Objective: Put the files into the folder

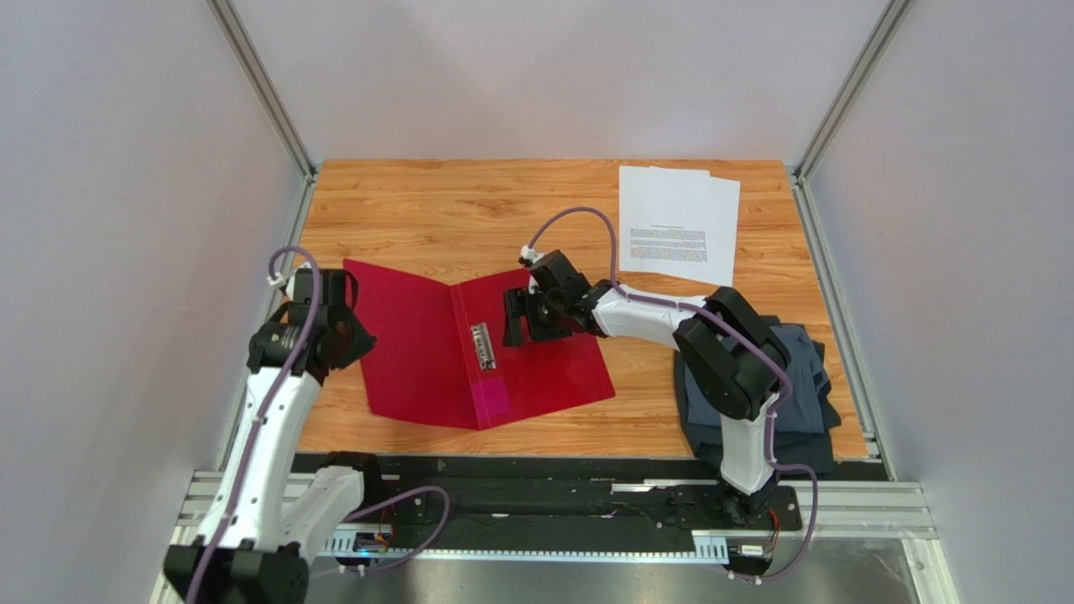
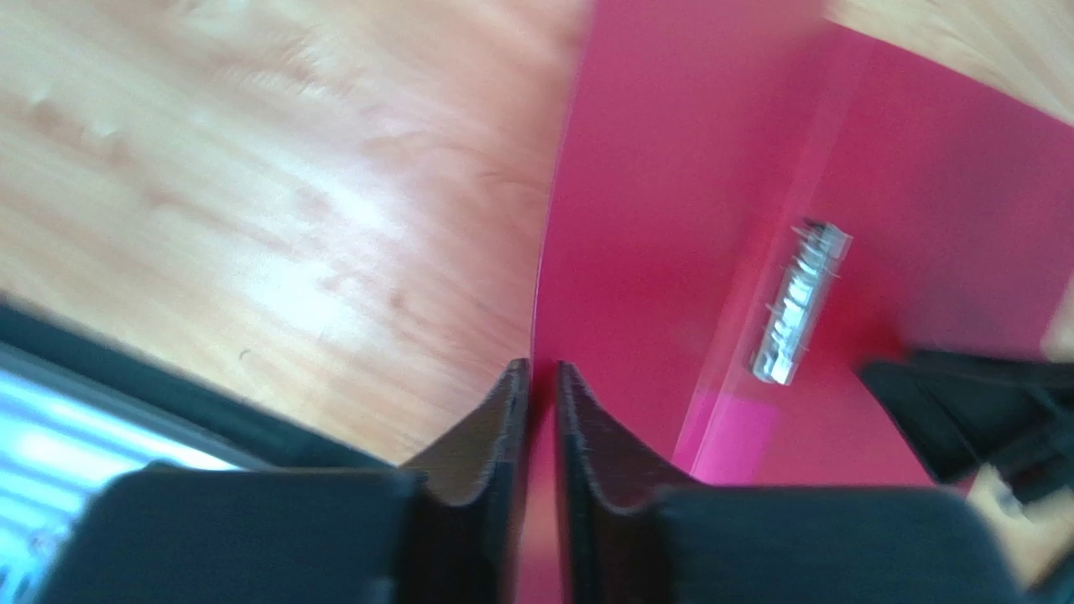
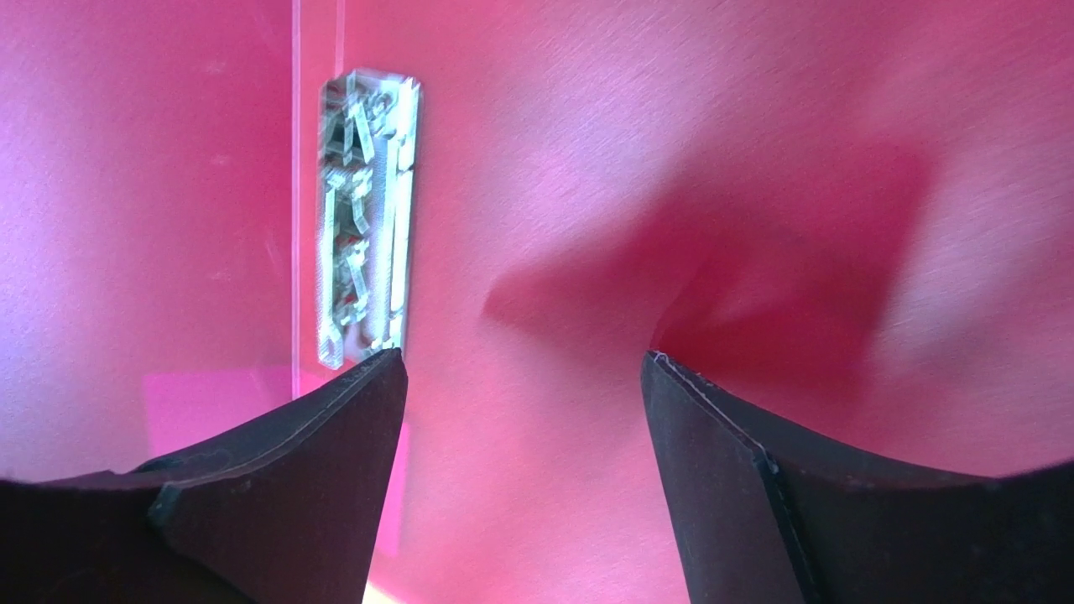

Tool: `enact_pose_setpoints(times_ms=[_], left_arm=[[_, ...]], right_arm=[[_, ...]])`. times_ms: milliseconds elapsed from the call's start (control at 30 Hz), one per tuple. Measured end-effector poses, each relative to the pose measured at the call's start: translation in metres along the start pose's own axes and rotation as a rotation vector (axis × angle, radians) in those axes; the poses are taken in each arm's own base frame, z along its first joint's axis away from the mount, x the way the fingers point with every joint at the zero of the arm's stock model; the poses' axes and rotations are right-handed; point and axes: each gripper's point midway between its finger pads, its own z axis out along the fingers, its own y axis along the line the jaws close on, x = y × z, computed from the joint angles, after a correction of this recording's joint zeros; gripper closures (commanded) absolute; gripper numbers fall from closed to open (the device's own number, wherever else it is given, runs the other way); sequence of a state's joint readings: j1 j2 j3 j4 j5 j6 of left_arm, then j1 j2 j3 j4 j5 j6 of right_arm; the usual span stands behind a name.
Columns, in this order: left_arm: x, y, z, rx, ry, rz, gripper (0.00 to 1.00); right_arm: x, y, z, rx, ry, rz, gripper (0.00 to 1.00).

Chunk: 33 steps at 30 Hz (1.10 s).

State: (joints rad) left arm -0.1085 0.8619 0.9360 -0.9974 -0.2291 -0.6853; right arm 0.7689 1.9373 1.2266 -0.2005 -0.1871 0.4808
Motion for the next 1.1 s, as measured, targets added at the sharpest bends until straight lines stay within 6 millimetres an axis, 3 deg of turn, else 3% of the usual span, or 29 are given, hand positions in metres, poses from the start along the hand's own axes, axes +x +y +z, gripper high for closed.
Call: enact_pose_setpoints(times_ms=[67,133,233,333,433,467,533,633,733,767,800,933,1100], left_arm=[[-0.001,0.021,0.016,-0.083,0.062,-0.112,0.53],[0.003,0.042,0.036,-0.145,0.143,-0.229,0.52],[0.017,0.057,0.053,-0.188,0.274,-0.313,0.48],[0.022,0.055,0.053,-0.175,0.312,-0.301,0.39],[0.008,0.051,0.035,-0.122,0.217,-0.280,0.24],[-0.001,0.046,0.022,-0.083,0.152,-0.275,0.08],[-0.020,0.035,-0.002,0.012,0.031,-0.250,0.08],[-0.035,0.011,-0.035,0.166,-0.085,-0.214,0.16],[-0.043,-0.024,-0.063,0.337,-0.129,-0.132,0.24],[-0.043,-0.034,-0.067,0.378,-0.124,-0.105,0.31],[-0.043,-0.050,-0.073,0.441,-0.108,-0.062,0.34],[-0.044,-0.100,-0.093,0.623,-0.060,0.038,0.43],[-0.053,-0.129,-0.105,0.733,-0.067,0.053,0.48]], right_arm=[[-0.007,-0.006,0.002,0.016,-0.016,0.000,0.24],[-0.019,-0.013,0.006,0.043,-0.035,-0.015,0.23],[-0.037,-0.023,0.013,0.093,-0.066,-0.058,0.23],[-0.047,-0.033,0.012,0.166,-0.066,-0.108,0.22],[-0.052,-0.038,0.006,0.226,-0.060,-0.152,0.18],[-0.053,-0.038,0.004,0.242,-0.062,-0.168,0.18],[-0.051,-0.030,0.001,0.252,-0.056,-0.202,0.18],[-0.044,0.000,-0.003,0.227,-0.043,-0.251,0.18],[-0.040,0.047,-0.004,0.145,-0.061,-0.299,0.22],[-0.039,0.059,-0.005,0.125,-0.066,-0.310,0.24],[-0.037,0.075,-0.006,0.098,-0.072,-0.323,0.32],[-0.033,0.118,-0.008,0.013,-0.088,-0.344,0.47],[-0.020,0.135,0.005,-0.017,-0.064,-0.362,0.49]])
